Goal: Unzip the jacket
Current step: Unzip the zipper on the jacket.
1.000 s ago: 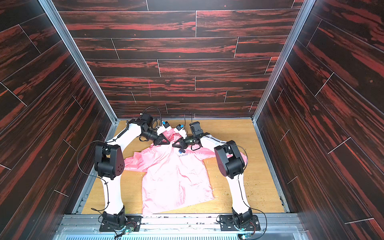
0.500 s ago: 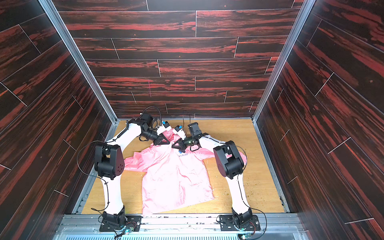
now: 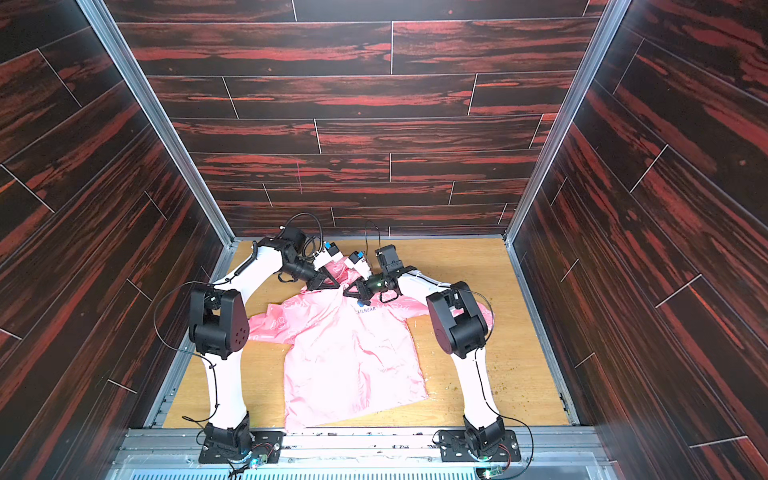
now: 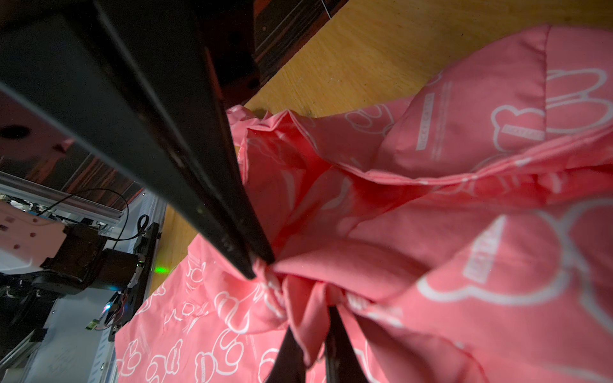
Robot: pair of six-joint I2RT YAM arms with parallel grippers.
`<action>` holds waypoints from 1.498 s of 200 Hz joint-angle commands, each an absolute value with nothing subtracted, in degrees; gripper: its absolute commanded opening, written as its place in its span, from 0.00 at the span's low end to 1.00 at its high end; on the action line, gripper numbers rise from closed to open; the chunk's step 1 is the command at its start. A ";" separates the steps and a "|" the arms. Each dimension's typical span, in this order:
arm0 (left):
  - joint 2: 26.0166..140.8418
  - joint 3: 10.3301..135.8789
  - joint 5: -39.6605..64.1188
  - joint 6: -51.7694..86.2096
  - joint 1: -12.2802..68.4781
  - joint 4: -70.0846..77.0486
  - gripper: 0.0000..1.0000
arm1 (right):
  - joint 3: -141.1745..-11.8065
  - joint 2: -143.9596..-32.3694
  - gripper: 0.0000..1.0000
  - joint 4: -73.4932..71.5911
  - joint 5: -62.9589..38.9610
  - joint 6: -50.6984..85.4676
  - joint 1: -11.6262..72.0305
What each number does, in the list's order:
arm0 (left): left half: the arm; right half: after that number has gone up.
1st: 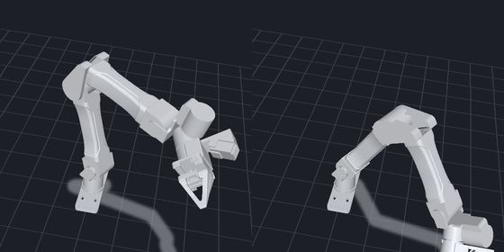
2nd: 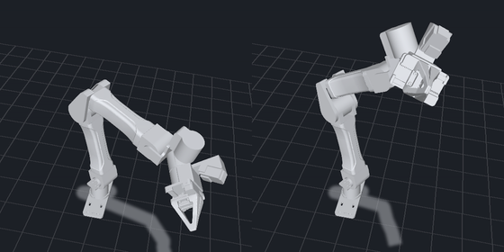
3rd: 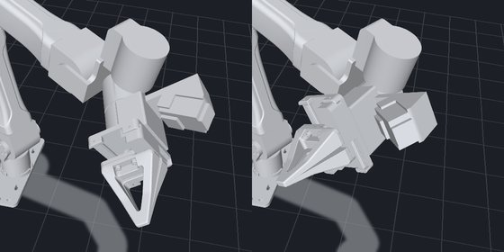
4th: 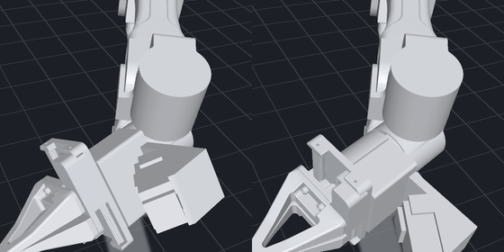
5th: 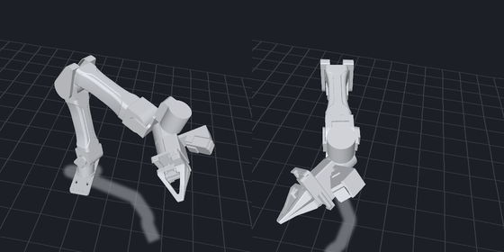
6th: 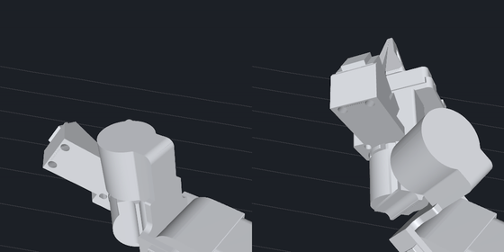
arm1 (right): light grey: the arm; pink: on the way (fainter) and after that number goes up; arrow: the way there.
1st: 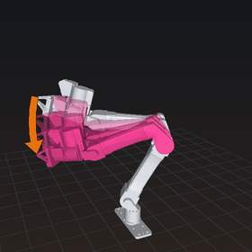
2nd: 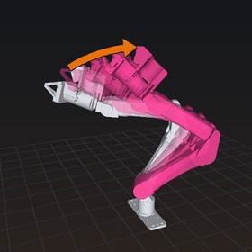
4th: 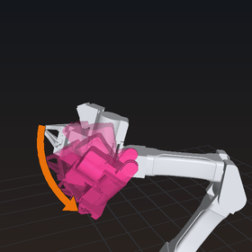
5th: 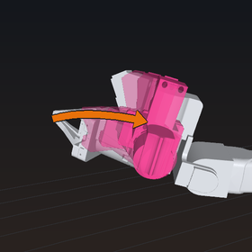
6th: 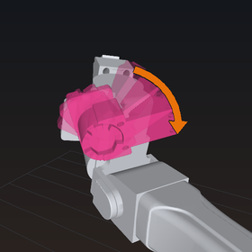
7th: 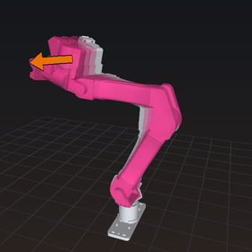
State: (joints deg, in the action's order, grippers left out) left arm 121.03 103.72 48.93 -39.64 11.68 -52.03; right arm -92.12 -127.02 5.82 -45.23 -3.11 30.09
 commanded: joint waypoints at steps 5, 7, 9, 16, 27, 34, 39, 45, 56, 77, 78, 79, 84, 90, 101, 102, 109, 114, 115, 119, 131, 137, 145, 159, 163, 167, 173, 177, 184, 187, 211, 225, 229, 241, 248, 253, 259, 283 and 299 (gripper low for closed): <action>118.89 105.38 51.37 -40.49 12.05 -52.84 0.00 | -91.20 -129.06 0.13 6.58 -44.01 -3.80 30.45; 118.91 105.31 51.40 -40.49 12.09 -52.83 0.00 | -91.16 -129.03 0.14 6.59 -43.96 -3.85 30.47; 118.91 105.30 51.41 -40.49 12.10 -52.82 0.00 | -91.08 -129.00 0.13 6.55 -43.95 -3.82 30.49; 118.87 105.29 51.41 -40.45 12.11 -52.65 0.00 | -90.76 -128.91 0.13 6.50 -44.02 -3.81 30.50; 118.92 105.29 51.42 -40.46 12.09 -52.73 0.00 | -90.45 -128.83 0.14 6.42 -43.86 -3.80 30.45; 118.86 105.28 51.37 -40.39 12.04 -52.65 0.00 | -90.15 -128.68 0.14 6.29 -43.69 -3.86 30.50; 118.79 105.29 51.41 -40.39 12.05 -52.62 0.00 | -89.94 -128.58 0.14 6.09 -43.69 -3.83 30.45; 118.82 105.29 51.42 -40.35 12.11 -52.75 0.00 | -89.70 -128.45 0.14 5.90 -43.60 -3.86 30.50; 118.83 105.29 51.42 -40.34 12.12 -52.65 0.00 | -89.56 -128.35 0.14 5.85 -43.53 -3.76 30.49; 118.83 105.12 51.46 -40.27 12.08 -52.64 0.00 | -89.21 -127.95 0.14 5.29 -43.33 -3.66 30.50; 118.83 105.12 51.44 -40.26 12.06 -52.64 0.00 | -89.21 -127.91 0.13 5.24 -43.38 -3.63 30.50; 118.78 105.12 51.43 -40.26 12.09 -52.65 0.00 | -89.21 -127.90 0.13 5.26 -43.31 -3.62 30.50; 118.80 105.12 51.42 -40.25 12.04 -52.60 0.00 | -89.20 -127.82 0.13 5.14 -43.30 -3.58 30.50; 118.83 105.03 51.41 -40.26 12.10 -52.66 0.00 | -89.21 -127.82 0.13 5.10 -43.21 -3.55 30.50; 118.74 105.03 51.42 -40.26 12.13 -52.69 0.00 | -89.21 -127.69 0.12 4.93 -43.18 -3.52 30.50; 118.74 105.03 51.42 -40.26 12.08 -52.71 0.00 | -89.21 -127.65 0.12 4.93 -43.17 -3.47 30.50; 118.72 104.95 51.34 -40.25 12.04 -52.75 0.00 | -89.30 -127.62 0.12 4.92 -43.23 -3.49 30.50; 118.67 104.94 51.33 -40.26 12.09 -52.73 0.00 | -89.37 -127.69 0.12 4.92 -43.20 -3.48 30.49; 118.66 104.94 51.33 -40.26 12.07 -52.69 0.00 | -89.38 -127.65 0.12 4.92 -43.17 -3.50 30.45; 118.66 104.94 51.32 -40.32 12.11 -52.69 0.00 | -89.38 -127.62 0.13 4.92 -43.16 -3.46 30.45; 118.64 104.78 51.40 -40.25 12.11 -52.74 0.00 | -89.38 -127.57 0.13 4.92 -43.02 -3.49 30.50; 118.61 104.77 51.26 -40.26 12.06 -52.73 0.00 | -89.47 -127.52 0.13 4.87 -42.98 -3.48 30.50; 118.69 104.72 51.33 -40.33 12.09 -52.71 0.00 | -89.39 -127.42 0.13 4.81 -42.88 -3.47 30.50; 118.70 104.68 51.33 -40.26 12.05 -52.78 0.00 | -89.39 -127.26 0.14 4.75 -42.62 -3.48 30.49; 118.74 104.68 51.34 -40.32 12.10 -52.64 0.00 | -89.38 -127.14 0.14 4.67 -42.54 -3.58 30.50; 118.72 104.68 51.41 -40.35 12.10 -52.72 0.00 | -89.47 -127.18 0.14 4.74 -42.64 -3.61 30.42; 118.73 104.68 51.42 -40.34 12.09 -52.72 0.00 | -89.56 -127.15 0.14 4.83 -42.70 -3.54 30.40; 118.70 104.68 51.42 -40.34 12.04 -52.73 0.00 | -89.63 -127.09 0.14 4.82 -42.59 -3.52 30.41; 118.68 104.68 51.42 -40.38 12.05 -52.73 0.00 | -89.69 -127.05 0.14 4.65 -42.57 -3.48 30.41; 118.66 104.68 51.34 -40.35 12.04 -52.73 0.00 | -89.65 -127.03 0.14 4.66 -42.54 -3.49 30.39; 118.61 104.73 51.24 -40.41 12.05 -52.78 0.00 | -89.56 -126.81 0.16 4.35 -42.46 -3.48 30.40; 118.65 104.77 51.15 -40.46 12.05 -52.91 0.00 | -89.39 -126.66 0.18 4.22 -42.59 -3.51 30.41; 118.63 104.68 51.07 -40.49 12.09 -52.87 0.00 | -89.30 -126.63 0.19 4.13 -42.48 -3.50 30.41; 118.74 104.72 51.06 -40.54 12.05 -53.05 0.00 | -89.04 -126.40 0.19 3.72 -42.45 -3.47 30.33; 118.76 104.70 51.13 -40.54 12.11 -53.18 0.00 | -88.96 -126.34 0.18 3.52 -42.45 -3.37 30.36; 118.83 104.69 51.15 -40.52 12.07 -53.09 0.00 | -88.86 -126.25 0.18 3.32 -42.37 -3.51 30.32; 118.83 104.71 51.15 -40.52 12.09 -53.09 0.00 | -88.78 -126.15 0.18 3.26 -42.36 -3.50 30.32; 118.82 104.77 51.15 -40.52 12.11 -53.09 0.00 | -88.86 -126.16 0.16 3.18 -42.60 -3.36 30.24; 118.78 104.92 51.15 -40.53 12.04 -53.09 0.00 | -88.86 -126.05 0.14 3.08 -42.59 -3.34 30.23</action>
